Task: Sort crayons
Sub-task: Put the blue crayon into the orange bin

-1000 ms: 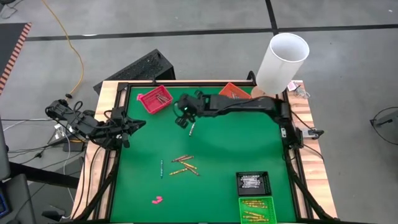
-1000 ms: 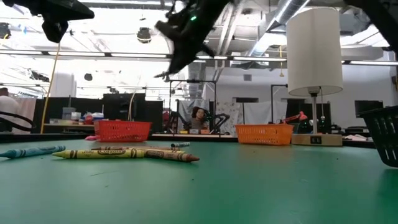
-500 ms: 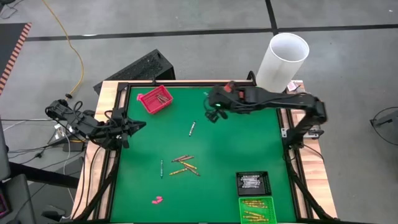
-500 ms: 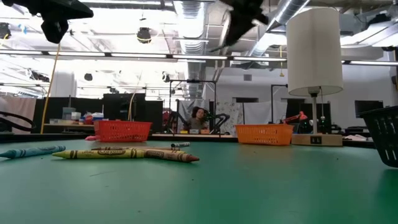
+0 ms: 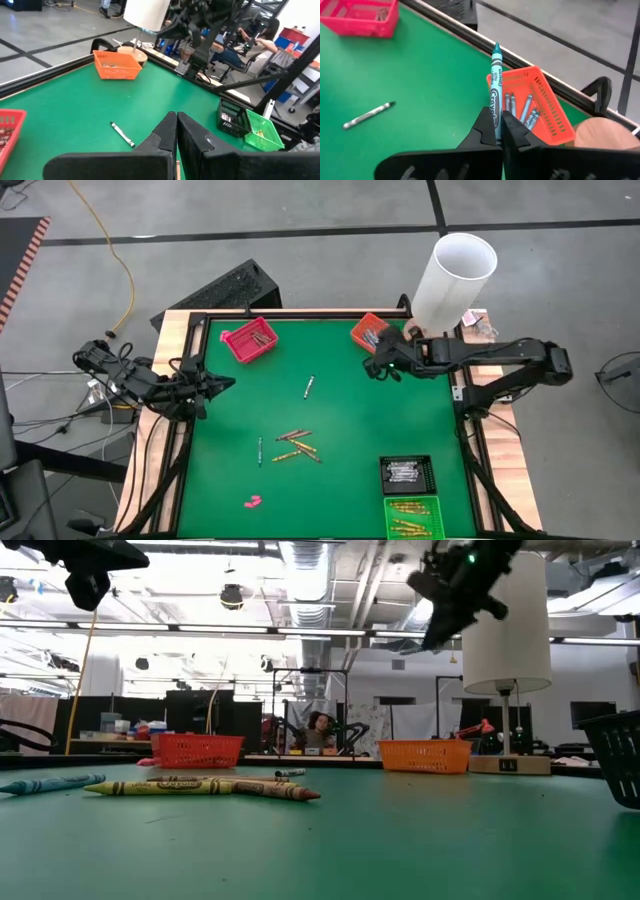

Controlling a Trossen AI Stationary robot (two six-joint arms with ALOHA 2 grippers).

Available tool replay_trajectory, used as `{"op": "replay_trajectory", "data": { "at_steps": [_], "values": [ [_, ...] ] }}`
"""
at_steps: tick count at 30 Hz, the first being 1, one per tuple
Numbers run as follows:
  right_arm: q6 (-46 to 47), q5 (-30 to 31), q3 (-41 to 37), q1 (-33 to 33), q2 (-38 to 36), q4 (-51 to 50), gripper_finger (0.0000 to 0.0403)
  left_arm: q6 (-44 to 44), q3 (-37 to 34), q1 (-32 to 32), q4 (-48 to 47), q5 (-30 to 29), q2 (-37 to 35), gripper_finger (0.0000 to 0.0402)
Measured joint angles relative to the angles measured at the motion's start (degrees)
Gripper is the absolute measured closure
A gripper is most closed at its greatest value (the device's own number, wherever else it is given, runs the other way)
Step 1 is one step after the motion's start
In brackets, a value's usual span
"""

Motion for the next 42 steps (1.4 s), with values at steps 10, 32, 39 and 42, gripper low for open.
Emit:
{"op": "replay_trajectory", "data": {
  "at_steps": [10,32,39,42],
  "values": [
    [1.0,-1.2,-17.5,-6.1,-2.8,17.9,0.04,0.1,0.0,0.0,-0.2,-0.5,0.0,0.0401],
    [-8.0,-24.5,-28.4,-29.0,2.7,44.4,0.04,-0.6,-0.7,0.0,-1.8,-1.3,0.0,0.0402],
    [-6.6,-24.4,-28.4,-29.5,6.7,45.8,0.0384,-1.0,-0.7,0.0,-1.7,-1.3,0.0,0.0401],
    [-6.6,-24.4,-28.4,-29.4,7.4,45.9,0.0364,-1.0,-0.7,0.0,-1.7,-1.3,0.0,0.0401]
  ]
}}
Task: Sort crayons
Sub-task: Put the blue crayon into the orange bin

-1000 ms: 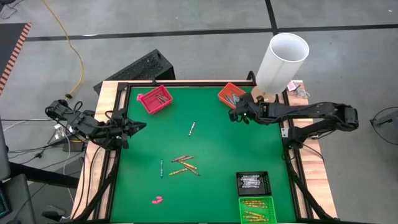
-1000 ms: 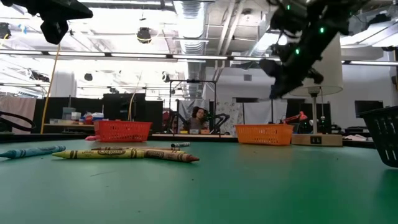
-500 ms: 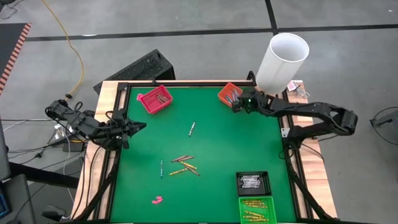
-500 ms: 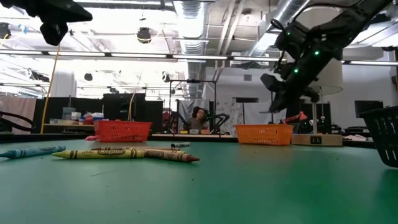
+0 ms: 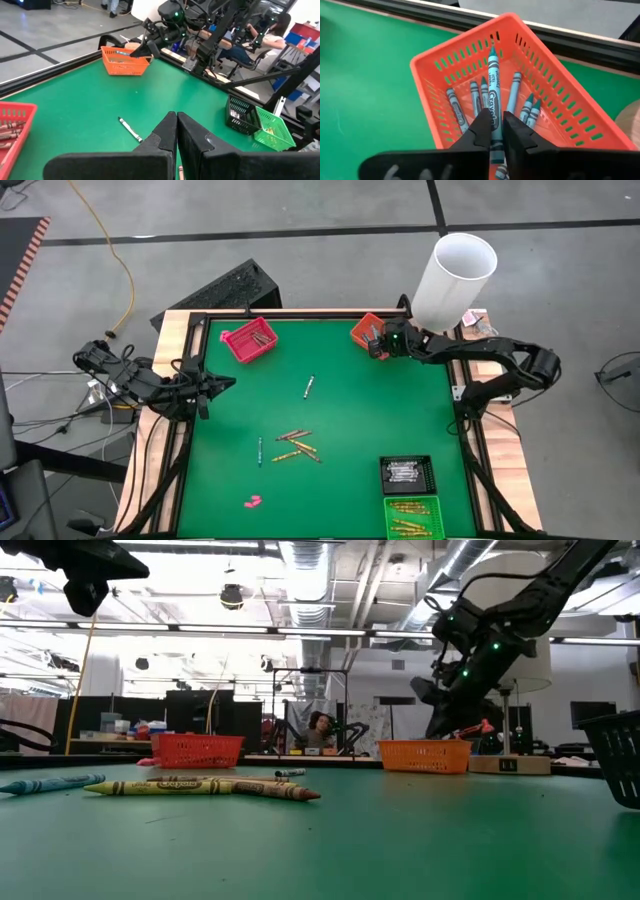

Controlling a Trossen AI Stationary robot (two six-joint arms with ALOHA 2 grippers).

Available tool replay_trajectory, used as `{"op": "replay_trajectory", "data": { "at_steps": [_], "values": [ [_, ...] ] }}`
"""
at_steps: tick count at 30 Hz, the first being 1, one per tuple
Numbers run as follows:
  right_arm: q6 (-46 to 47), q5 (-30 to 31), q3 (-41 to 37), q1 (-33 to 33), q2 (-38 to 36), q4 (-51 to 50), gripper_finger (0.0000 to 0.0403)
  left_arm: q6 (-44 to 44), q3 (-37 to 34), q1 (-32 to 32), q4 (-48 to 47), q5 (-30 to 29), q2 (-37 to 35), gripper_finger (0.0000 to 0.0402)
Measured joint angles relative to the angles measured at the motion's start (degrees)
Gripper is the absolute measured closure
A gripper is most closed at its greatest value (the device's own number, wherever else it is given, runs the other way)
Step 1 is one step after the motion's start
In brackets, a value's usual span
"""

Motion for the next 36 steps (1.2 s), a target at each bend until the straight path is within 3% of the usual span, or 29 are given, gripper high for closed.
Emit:
{"op": "replay_trajectory", "data": {
  "at_steps": [7,15,19,24,30,36],
  "values": [
    [-0.3,0.0,0.0,0.0,-0.1,0.4,0.0327,0.0,0.0,0.0,0.0,-0.7,0.0,0.0401],
    [-3.4,-2.7,1.7,2.2,-1.4,4.5,0.0321,-0.3,0.0,0.0,0.0,-0.8,0.0,0.0401],
    [-8.9,-3.4,4.9,6.7,-3.0,6.6,0.0321,-0.4,0.0,0.0,0.0,-0.8,0.0,0.0401],
    [-9.3,-2.7,9.7,12.6,-2.9,6.8,0.0321,-0.4,0.0,0.0,0.0,-0.8,0.0,0.0401],
    [-9.3,5.2,11.6,20.5,-2.6,6.9,0.0321,-0.5,0.0,0.0,0.0,-0.8,0.0,0.0401],
    [-11.4,6.3,11.6,28.7,-2.6,6.9,0.0321,-1.0,0.0,0.0,-0.2,-0.8,0.0,0.0401]
  ]
}}
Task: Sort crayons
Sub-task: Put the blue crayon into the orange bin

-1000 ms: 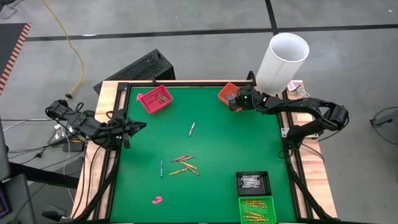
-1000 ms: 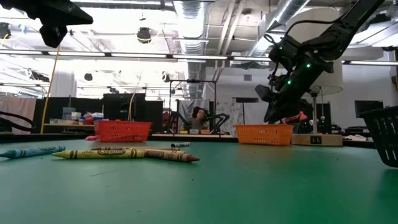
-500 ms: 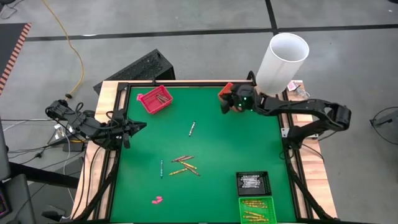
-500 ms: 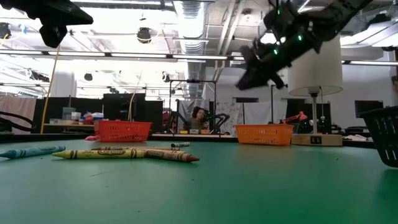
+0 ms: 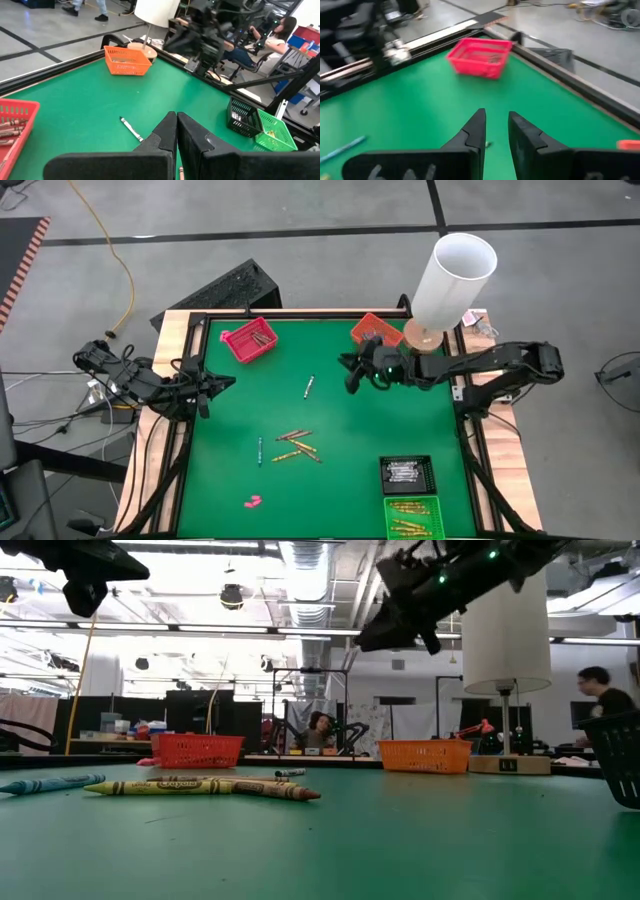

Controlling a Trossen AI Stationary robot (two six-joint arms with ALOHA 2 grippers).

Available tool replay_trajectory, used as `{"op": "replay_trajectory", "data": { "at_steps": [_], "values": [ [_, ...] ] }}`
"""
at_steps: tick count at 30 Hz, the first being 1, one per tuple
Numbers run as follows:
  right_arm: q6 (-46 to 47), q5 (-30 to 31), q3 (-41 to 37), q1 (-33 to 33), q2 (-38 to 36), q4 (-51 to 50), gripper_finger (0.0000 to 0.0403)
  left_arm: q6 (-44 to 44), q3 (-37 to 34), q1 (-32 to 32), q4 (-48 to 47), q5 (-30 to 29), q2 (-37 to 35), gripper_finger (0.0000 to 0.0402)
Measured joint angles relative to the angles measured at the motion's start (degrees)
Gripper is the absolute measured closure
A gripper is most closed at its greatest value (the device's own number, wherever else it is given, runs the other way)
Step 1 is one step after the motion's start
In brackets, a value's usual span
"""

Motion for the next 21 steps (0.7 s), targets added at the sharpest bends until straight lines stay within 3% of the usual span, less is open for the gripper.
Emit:
{"op": "replay_trajectory", "data": {
  "at_steps": [5,11,16,21],
  "values": [
    [2.8,1.8,0.0,4.6,0.2,1.2,0.0321,-0.2,0.0,0.0,-1.0,0.0,0.0,0.0401],
    [-0.3,1.1,1.8,9.6,7.2,10.2,0.0321,-3.0,0.0,0.0,-3.2,-0.7,0.2,0.0402],
    [1.1,2.4,10.9,10.5,16.0,3.8,0.0321,-5.4,0.0,0.0,-3.7,-0.4,0.2,0.0401],
    [1.1,2.5,24.1,11.4,25.4,-5.9,0.0321,-6.7,0.0,0.0,-6.5,4.0,0.2,0.0401]
  ]
}}
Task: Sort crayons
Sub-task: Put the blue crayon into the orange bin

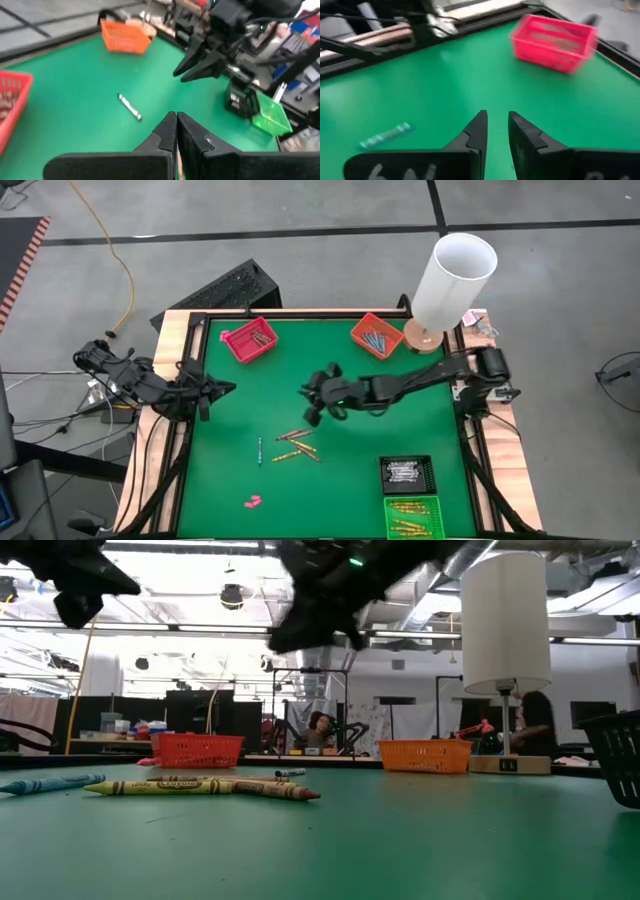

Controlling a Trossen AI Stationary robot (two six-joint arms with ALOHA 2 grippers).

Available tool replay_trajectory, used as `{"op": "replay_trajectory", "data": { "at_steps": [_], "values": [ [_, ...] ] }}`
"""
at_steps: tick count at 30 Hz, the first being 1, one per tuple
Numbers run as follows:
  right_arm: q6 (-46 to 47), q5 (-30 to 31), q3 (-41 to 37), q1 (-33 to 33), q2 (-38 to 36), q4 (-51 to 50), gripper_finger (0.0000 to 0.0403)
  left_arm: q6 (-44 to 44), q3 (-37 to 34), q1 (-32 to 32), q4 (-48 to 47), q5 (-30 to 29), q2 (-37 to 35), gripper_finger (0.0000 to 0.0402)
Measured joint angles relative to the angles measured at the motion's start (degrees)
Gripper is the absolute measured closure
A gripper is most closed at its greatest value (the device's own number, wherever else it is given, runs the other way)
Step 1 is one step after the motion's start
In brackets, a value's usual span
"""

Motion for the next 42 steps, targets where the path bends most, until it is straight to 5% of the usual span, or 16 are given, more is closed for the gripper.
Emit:
{"op": "replay_trajectory", "data": {
  "at_steps": [11,22,28,36,42],
  "values": [
    [-22.2,-12.5,28.6,4.4,18.5,-8.6,0.0321,-7.8,0.0,0.0,-8.2,3.8,0.0,0.0401],
    [-22.6,-17.9,50.2,4.9,35.0,-13.1,0.0321,-11.3,0.0,0.0,-16.0,7.1,0.0,0.0401],
    [-19.7,-17.7,55.7,4.9,39.4,-17.6,0.0321,-11.4,0.0,0.0,-18.2,8.6,0.0,0.0401],
    [-10.1,-4.5,55.9,6.8,40.2,-23.5,0.0321,-11.4,0.0,0.0,-19.1,8.6,0.0,0.0401],
    [1.3,-2.6,55.8,8.3,40.3,-27.1,0.032,-12.5,0.0,0.0,-19.1,8.6,0.0,0.0401]
  ]
}}
